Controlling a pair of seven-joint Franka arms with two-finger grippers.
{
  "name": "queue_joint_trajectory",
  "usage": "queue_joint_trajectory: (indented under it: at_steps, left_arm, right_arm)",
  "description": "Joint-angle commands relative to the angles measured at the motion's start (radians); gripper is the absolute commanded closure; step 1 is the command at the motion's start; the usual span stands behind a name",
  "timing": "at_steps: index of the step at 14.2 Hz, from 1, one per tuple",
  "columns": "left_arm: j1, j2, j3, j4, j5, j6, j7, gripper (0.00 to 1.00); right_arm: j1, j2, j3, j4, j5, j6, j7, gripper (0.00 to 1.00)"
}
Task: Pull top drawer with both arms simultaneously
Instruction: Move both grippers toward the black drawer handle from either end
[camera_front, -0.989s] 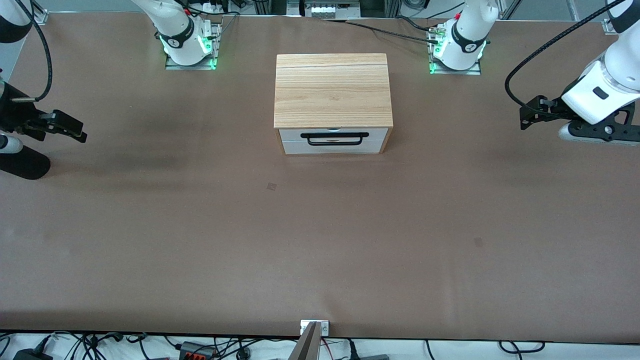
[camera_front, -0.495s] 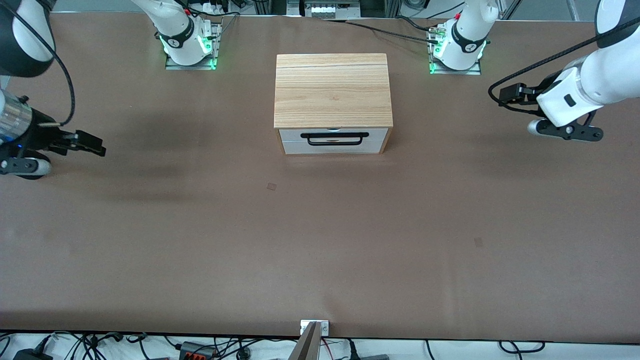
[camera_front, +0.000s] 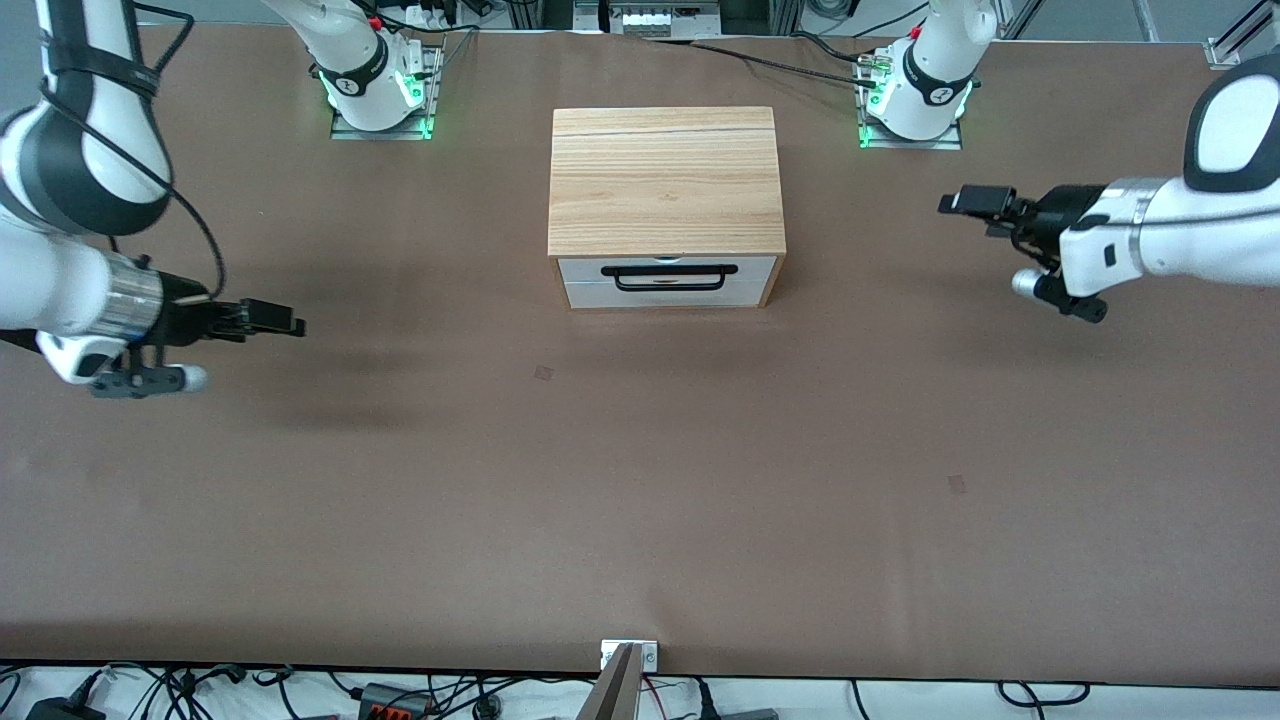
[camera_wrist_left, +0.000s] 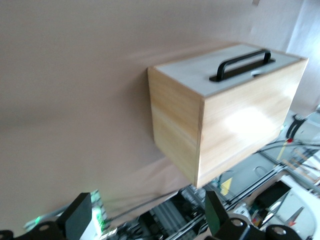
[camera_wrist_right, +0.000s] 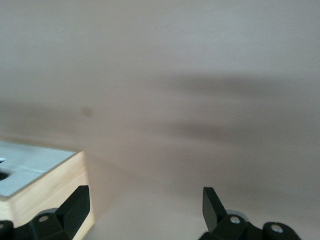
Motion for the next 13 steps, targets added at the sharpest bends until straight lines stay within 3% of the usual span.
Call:
queue_joint_trajectory:
  at_steps: [1,4,7,9,13]
  left_arm:
    - [-0.002,0.015,-0.028,-0.108,-0.132,0.147,0.135,0.00]
    - [0.008,0.175,-0.028,-0.105,-0.380,0.186,0.376,0.00]
    - [-0.016,0.312,-0.046,-0.104,-0.614,0.204,0.442,0.00]
    - [-0.031,0.361,-0.072,-0.104,-0.740,0.214,0.528,0.00]
    - [-0.109,0.391,-0.077,-0.116,-0.898,0.218,0.593,0.00]
  right_arm:
    - [0.053,0.080,0.000,0.008,0.227,-0.002,-0.039,0.00]
    - [0.085,0.163,0.000,0.007,0.413,0.004,-0.173,0.00]
    - [0.102,0.243,0.000,0.005,0.606,0.003,-0.324,0.00]
    - [0.107,0.294,0.000,0.002,0.758,-0.016,-0.446,0.00]
    - [0.153,0.364,0.002,-0.002,0.979,-0.034,-0.641,0.00]
